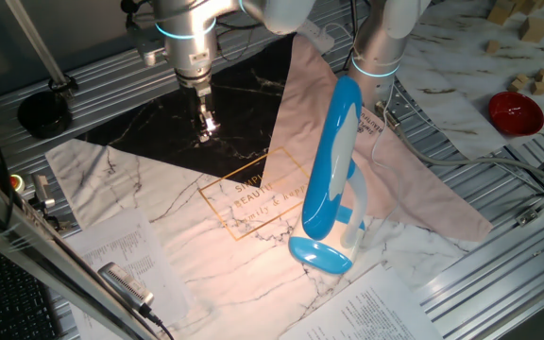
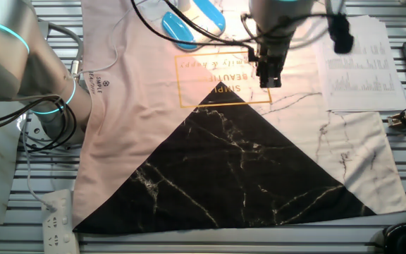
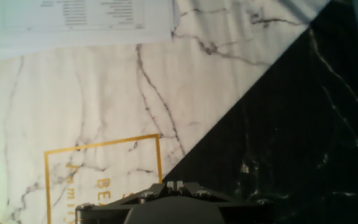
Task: Turn off the desk lamp by pressing the button
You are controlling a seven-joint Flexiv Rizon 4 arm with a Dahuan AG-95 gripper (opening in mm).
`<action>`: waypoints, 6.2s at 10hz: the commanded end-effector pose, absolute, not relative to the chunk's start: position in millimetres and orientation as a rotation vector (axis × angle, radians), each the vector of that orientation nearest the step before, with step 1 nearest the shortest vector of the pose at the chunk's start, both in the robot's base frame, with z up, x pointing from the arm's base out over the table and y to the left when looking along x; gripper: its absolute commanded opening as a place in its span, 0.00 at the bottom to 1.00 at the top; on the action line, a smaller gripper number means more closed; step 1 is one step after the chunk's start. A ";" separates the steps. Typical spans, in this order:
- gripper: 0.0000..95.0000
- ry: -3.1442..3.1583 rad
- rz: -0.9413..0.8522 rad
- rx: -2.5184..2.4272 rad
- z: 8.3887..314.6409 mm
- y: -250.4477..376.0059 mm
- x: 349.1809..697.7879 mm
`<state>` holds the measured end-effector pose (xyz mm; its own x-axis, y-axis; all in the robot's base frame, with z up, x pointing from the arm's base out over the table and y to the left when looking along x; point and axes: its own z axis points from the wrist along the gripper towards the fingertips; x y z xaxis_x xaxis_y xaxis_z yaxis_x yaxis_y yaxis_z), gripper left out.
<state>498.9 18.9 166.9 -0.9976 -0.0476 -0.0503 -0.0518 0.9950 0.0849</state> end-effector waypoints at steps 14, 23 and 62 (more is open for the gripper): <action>0.00 3.129 0.728 0.052 167.0 61.3 497.3; 0.00 3.180 0.653 -0.060 166.1 59.9 494.9; 0.00 3.212 0.909 -0.173 114.1 187.6 409.1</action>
<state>413.6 184.0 117.0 -0.9704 -0.1731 0.1687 -0.0880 0.9032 0.4201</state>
